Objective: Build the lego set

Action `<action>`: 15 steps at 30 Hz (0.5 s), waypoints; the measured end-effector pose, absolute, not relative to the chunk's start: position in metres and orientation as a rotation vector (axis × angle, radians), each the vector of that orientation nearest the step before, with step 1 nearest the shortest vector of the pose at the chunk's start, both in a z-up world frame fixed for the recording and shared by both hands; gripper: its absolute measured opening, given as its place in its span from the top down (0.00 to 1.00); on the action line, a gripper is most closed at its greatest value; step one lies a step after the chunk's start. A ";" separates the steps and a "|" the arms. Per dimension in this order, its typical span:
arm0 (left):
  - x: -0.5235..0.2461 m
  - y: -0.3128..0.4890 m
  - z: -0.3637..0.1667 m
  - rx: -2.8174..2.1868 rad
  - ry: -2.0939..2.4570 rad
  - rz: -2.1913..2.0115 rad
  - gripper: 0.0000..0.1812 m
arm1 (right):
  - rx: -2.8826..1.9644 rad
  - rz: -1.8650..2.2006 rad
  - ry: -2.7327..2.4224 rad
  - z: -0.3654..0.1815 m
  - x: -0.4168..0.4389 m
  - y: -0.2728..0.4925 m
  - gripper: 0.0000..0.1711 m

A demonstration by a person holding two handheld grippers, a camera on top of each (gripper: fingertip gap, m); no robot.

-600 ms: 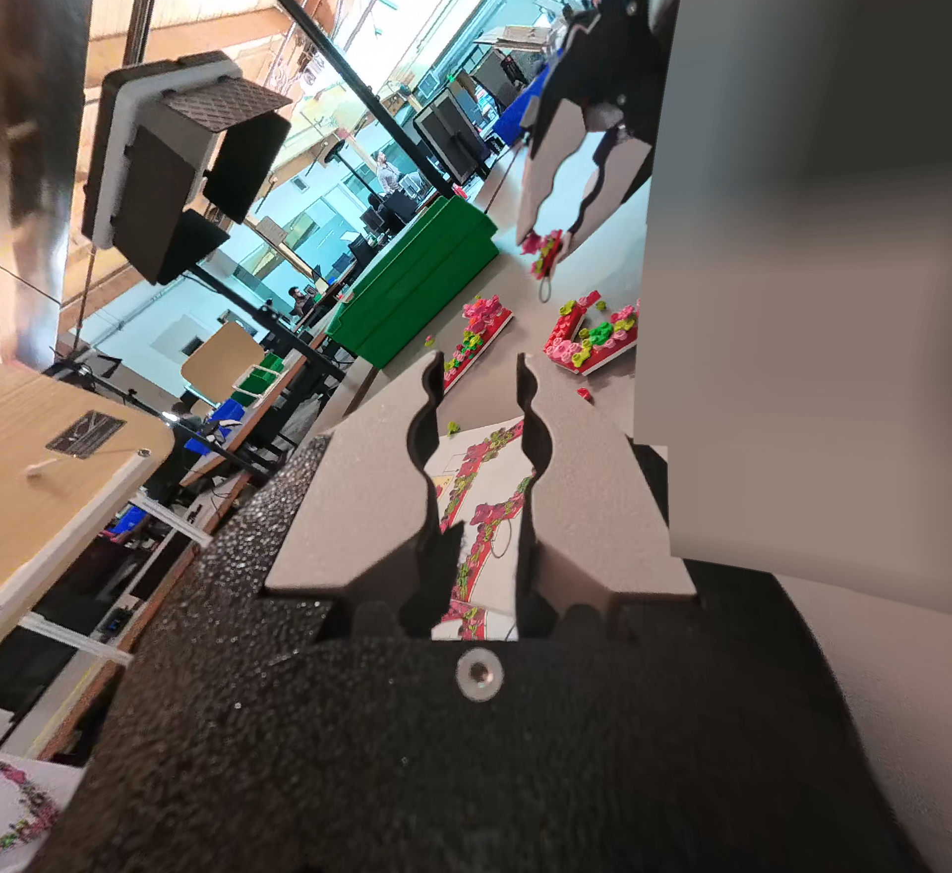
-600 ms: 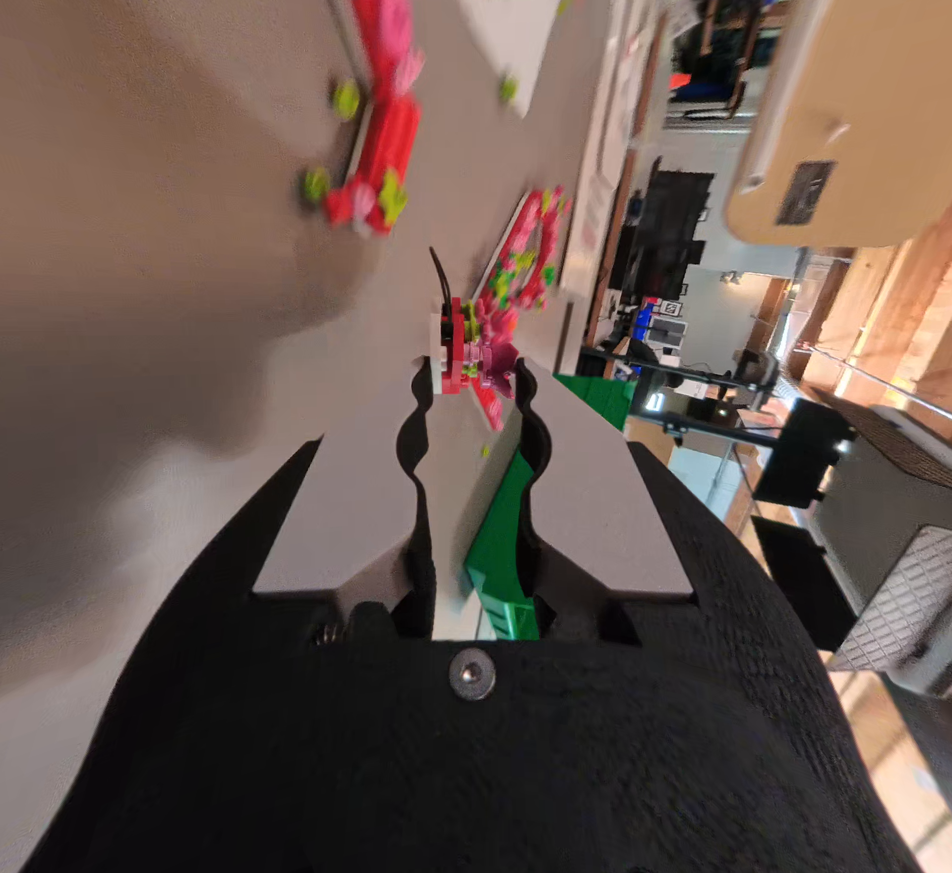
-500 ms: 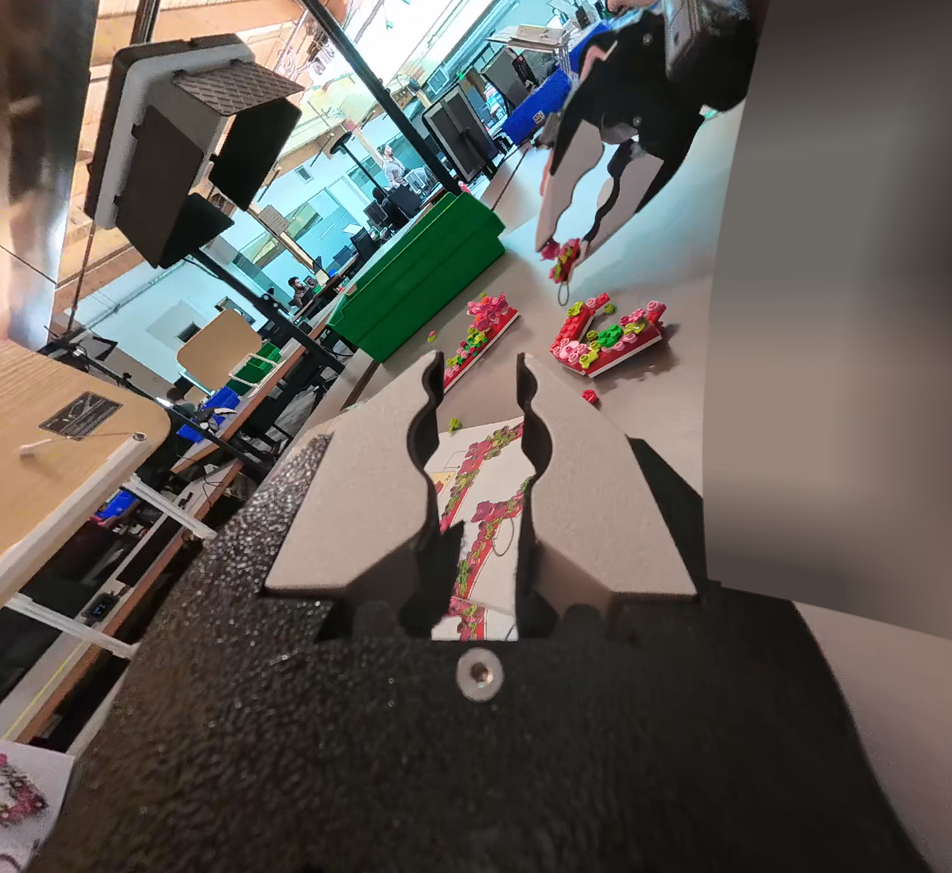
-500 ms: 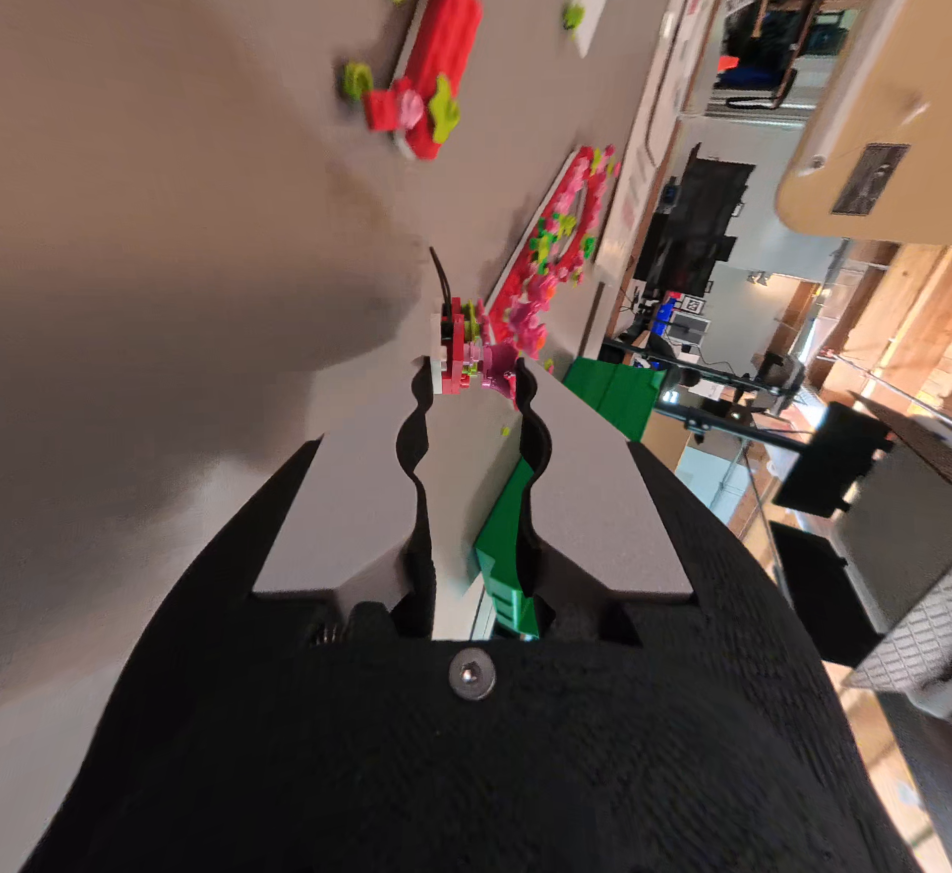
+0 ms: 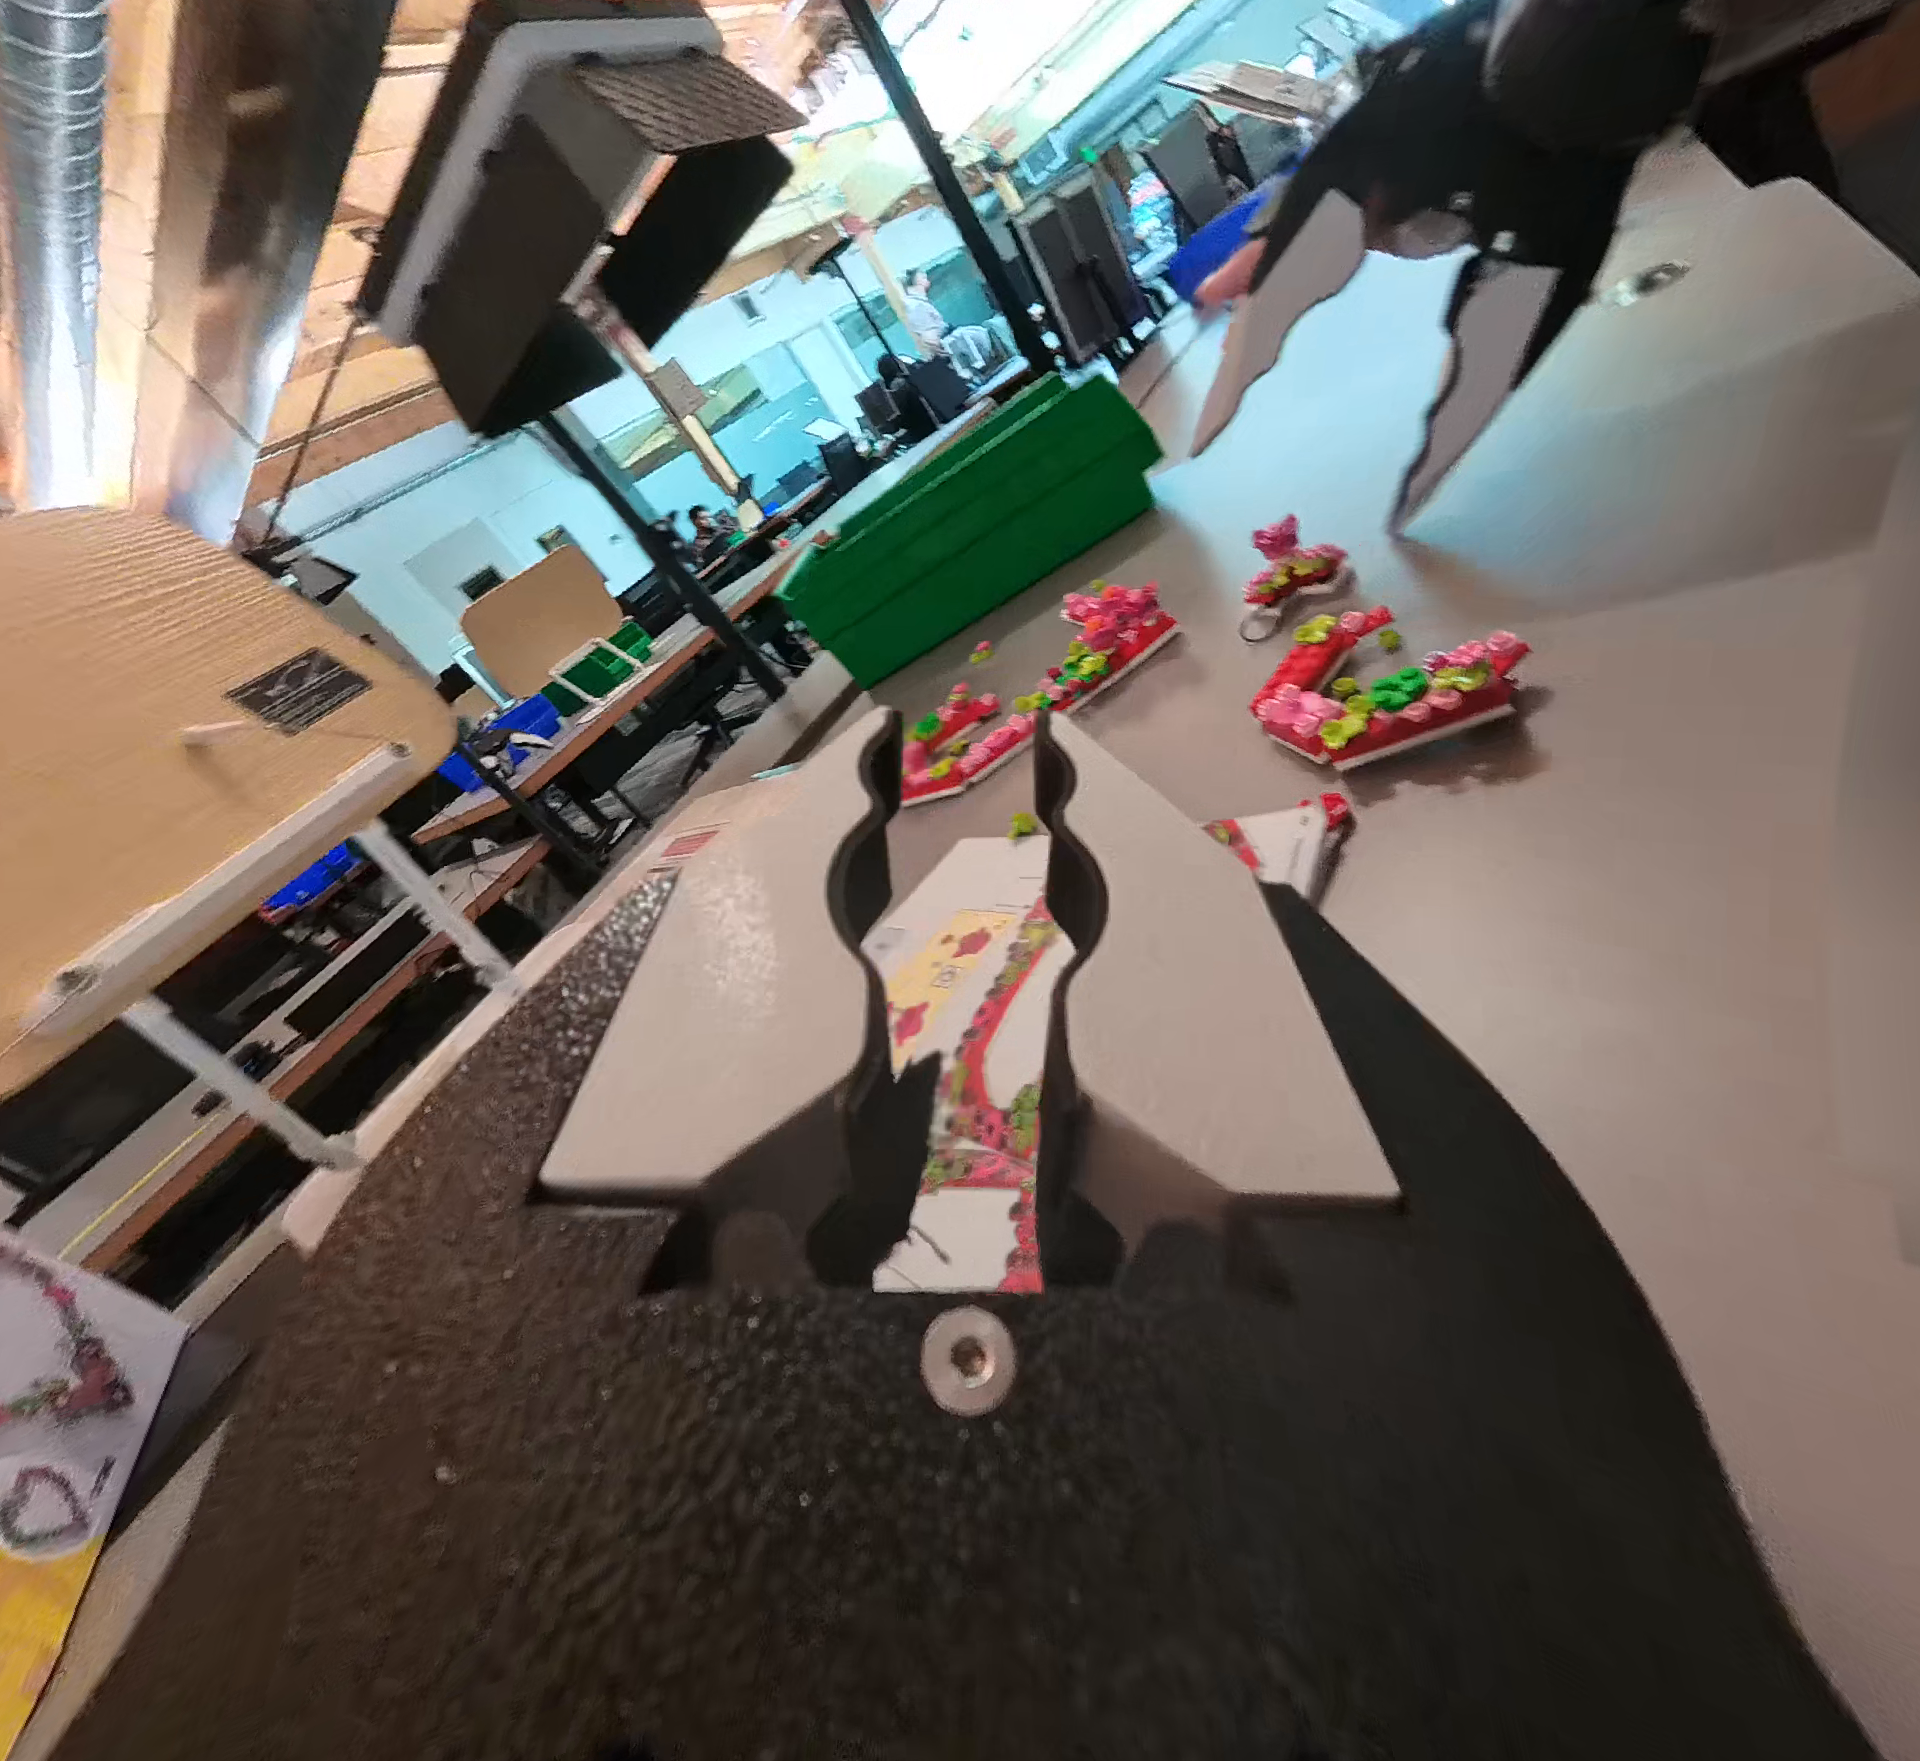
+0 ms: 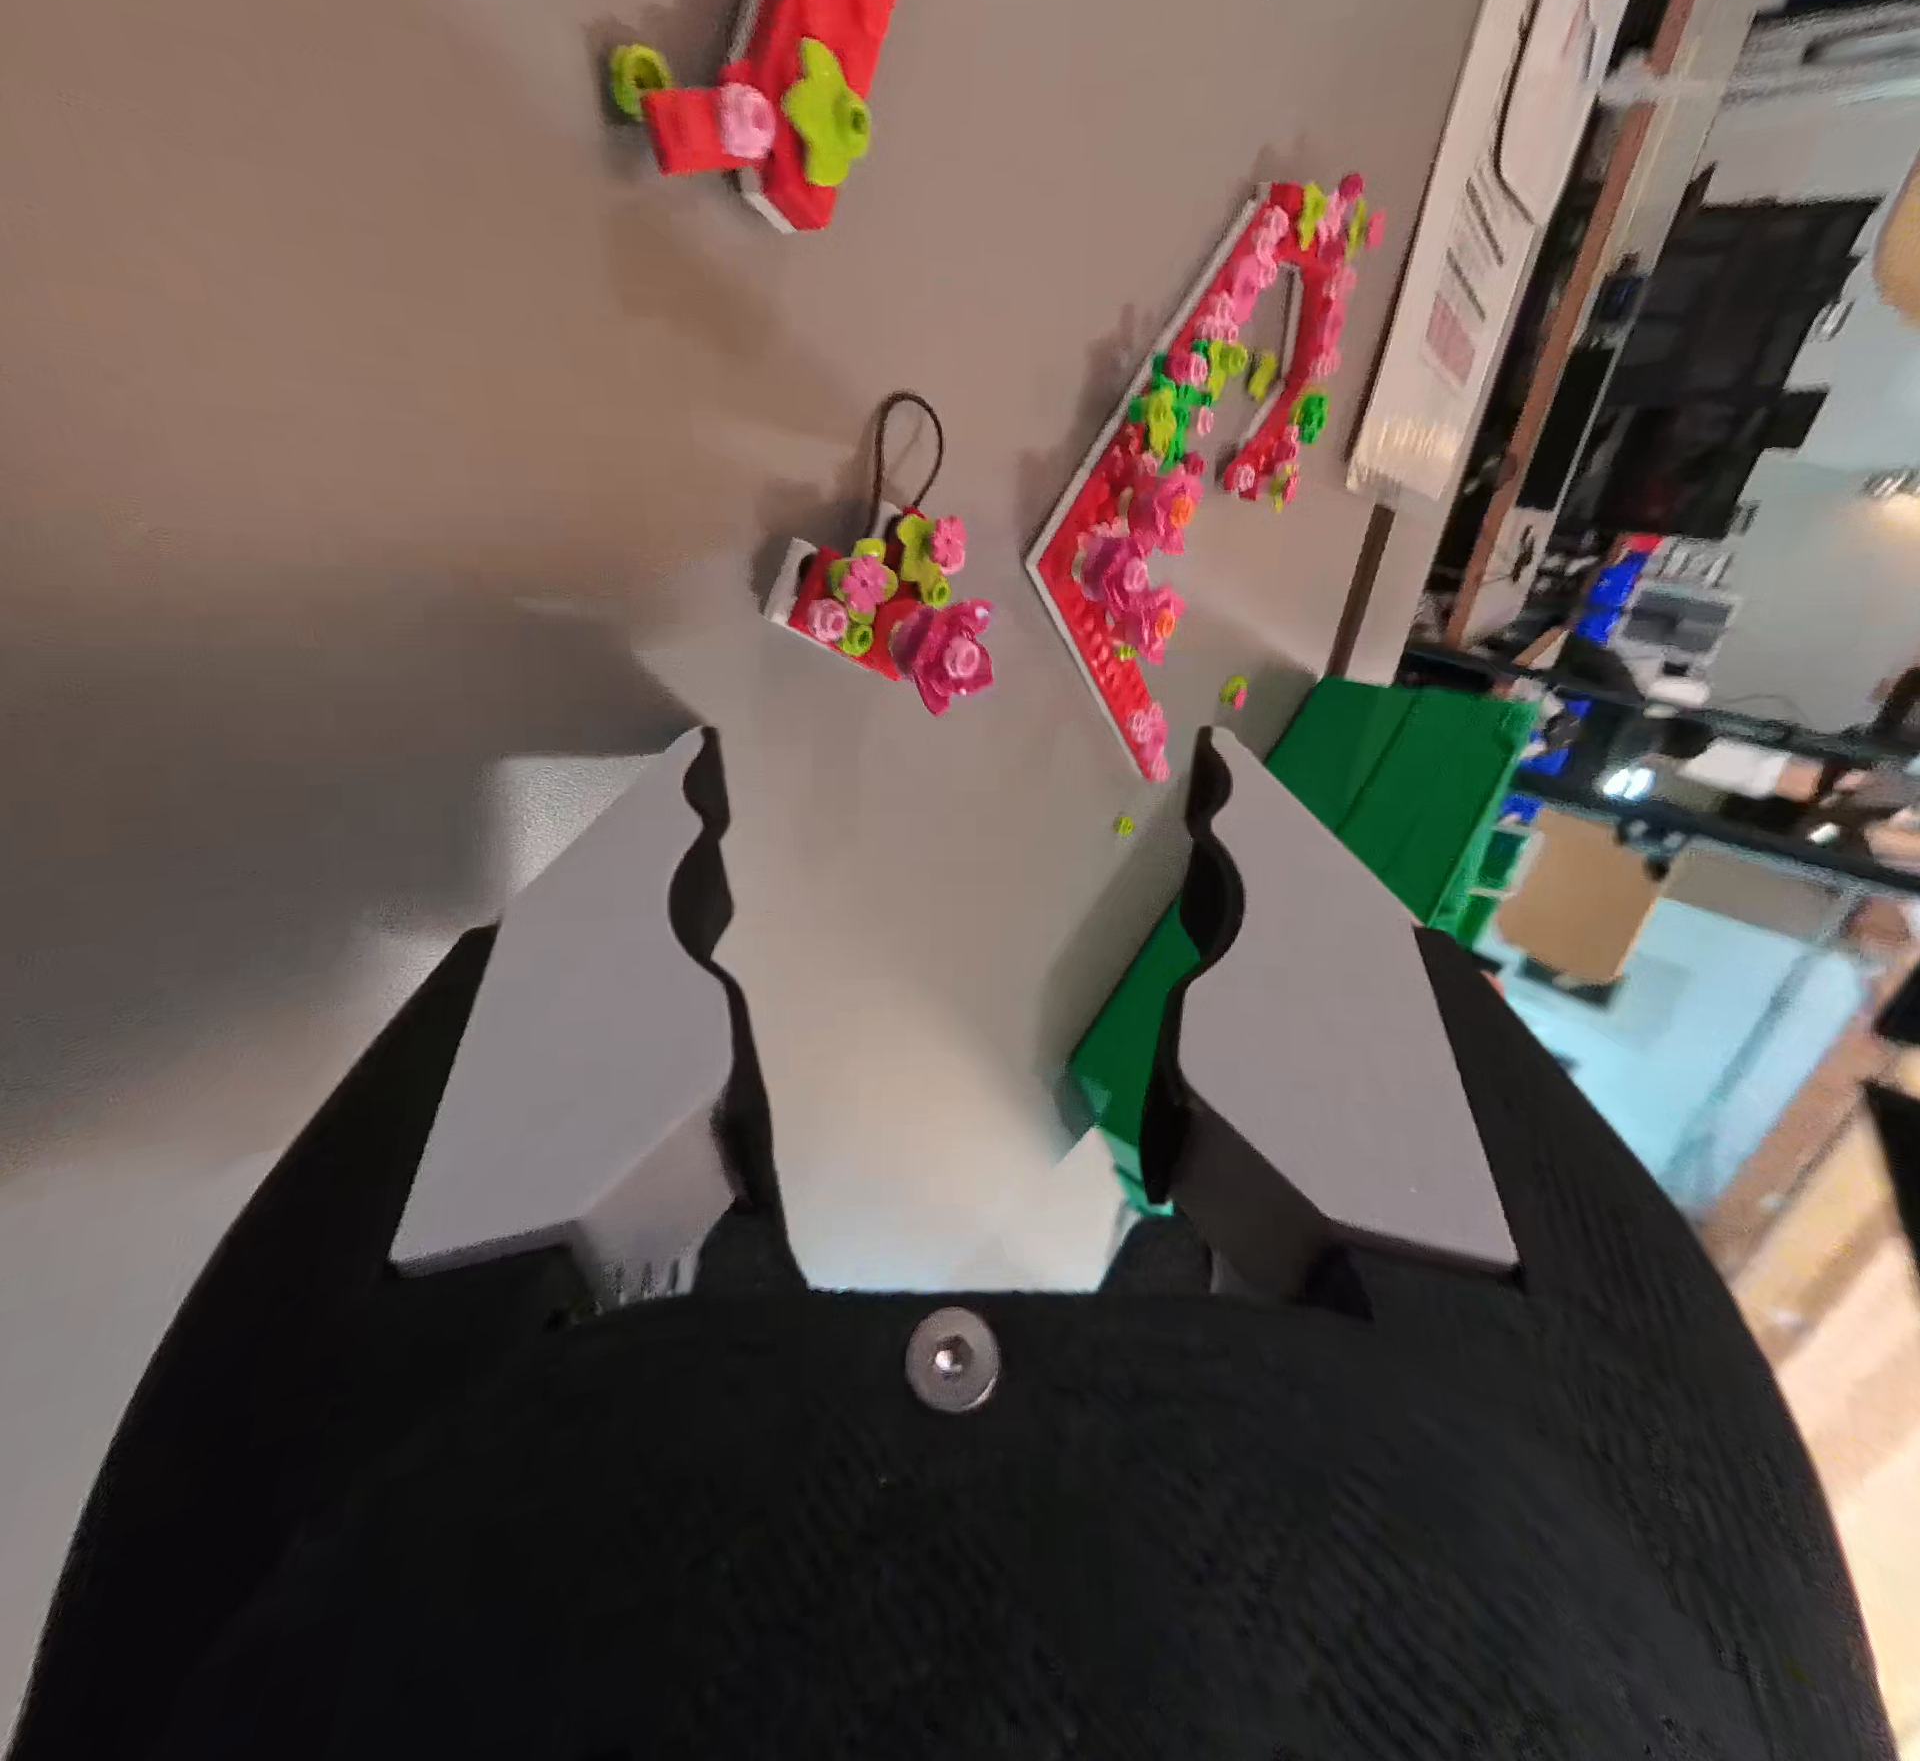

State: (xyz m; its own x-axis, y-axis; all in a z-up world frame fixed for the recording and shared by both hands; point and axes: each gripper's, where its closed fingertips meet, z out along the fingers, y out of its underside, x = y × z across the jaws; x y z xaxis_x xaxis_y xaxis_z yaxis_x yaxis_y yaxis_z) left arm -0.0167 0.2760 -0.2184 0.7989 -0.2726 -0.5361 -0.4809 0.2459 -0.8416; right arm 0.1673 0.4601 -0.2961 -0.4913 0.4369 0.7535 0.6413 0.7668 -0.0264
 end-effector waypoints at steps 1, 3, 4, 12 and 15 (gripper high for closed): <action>-0.023 0.276 -0.214 -1.334 0.646 0.161 0.87 | -0.866 -0.283 -2.114 -0.290 0.167 0.462 0.47; -0.037 0.275 -0.205 -1.308 0.573 0.161 0.85 | -0.987 -0.091 -1.893 -0.267 0.158 0.466 0.46; -0.045 0.274 -0.200 -1.297 0.534 0.162 0.84 | -1.037 0.028 -1.742 -0.251 0.152 0.470 0.46; -0.082 0.272 -0.189 -1.254 0.340 0.119 0.83 | -1.074 0.360 -0.625 -0.187 0.181 0.547 0.53; -0.081 0.274 -0.192 -1.261 0.338 0.071 0.86 | -1.049 0.389 -0.577 -0.176 0.181 0.559 0.58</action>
State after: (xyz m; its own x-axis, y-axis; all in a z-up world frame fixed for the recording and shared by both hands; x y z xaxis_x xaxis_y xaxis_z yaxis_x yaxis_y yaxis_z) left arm -0.0813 0.2743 -0.1922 0.9484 -0.1317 -0.2884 -0.2370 0.3096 -0.9209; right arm 0.1809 0.5592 -0.1762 0.7882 0.5589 0.2576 -0.0296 0.4526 -0.8912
